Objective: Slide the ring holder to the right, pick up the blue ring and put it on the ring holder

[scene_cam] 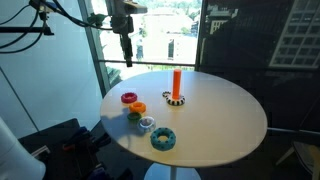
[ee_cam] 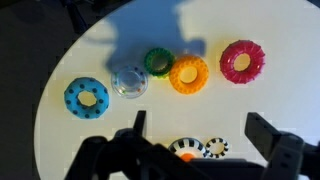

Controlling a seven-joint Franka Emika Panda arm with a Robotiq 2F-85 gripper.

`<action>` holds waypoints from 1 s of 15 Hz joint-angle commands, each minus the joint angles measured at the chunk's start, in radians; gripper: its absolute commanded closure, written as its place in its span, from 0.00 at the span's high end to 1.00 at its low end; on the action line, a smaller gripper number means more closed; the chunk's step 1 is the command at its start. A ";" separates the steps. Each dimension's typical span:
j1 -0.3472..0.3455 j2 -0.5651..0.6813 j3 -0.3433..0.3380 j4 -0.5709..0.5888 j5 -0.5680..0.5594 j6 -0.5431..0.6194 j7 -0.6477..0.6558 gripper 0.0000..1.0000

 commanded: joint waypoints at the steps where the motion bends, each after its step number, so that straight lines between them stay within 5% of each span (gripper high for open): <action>1: -0.029 0.043 -0.006 -0.001 -0.075 0.072 -0.013 1.00; 15: -0.042 0.114 -0.006 0.009 -0.123 0.181 0.062 1.00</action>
